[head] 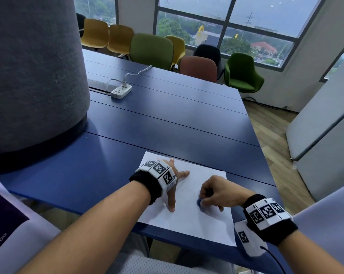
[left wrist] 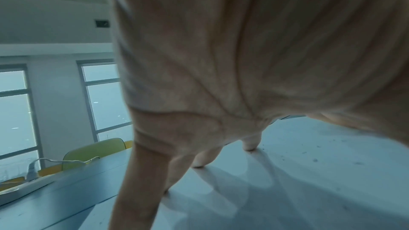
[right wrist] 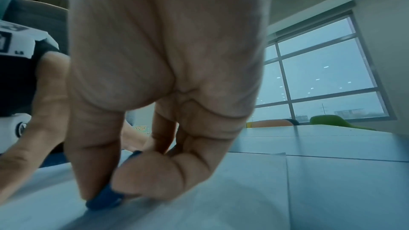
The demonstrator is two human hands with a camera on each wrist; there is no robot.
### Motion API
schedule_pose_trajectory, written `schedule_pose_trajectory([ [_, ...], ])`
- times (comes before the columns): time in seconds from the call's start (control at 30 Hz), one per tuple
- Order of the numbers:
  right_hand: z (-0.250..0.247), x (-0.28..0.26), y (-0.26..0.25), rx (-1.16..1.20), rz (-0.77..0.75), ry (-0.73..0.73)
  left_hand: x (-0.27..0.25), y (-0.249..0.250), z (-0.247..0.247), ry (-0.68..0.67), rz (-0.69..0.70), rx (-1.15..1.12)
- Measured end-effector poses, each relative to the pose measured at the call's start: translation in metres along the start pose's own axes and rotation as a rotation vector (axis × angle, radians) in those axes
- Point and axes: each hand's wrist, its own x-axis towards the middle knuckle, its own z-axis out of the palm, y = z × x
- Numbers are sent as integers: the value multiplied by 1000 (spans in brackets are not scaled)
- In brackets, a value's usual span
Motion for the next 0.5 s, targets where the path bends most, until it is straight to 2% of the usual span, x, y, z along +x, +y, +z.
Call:
schedule_pose_trajectory([
  [0.1, 4, -4, 2, 7, -14, -15, -1, 4, 1, -26, -13, -22],
  [0.2, -1, -4, 0, -34, -21, -138, 2, 7, 8, -37, -37, -28],
  [0.27, -6, 2, 0, -39, -12, -122, 2, 8, 10, -43, -43, -41],
  [0.4, -6, 11, 11, 49, 19, 181, 1, 8, 11, -30, -28, -51],
  [0.5, 8, -6, 24, -13, -7, 384, 1, 6, 11, -22, -14, -68],
])
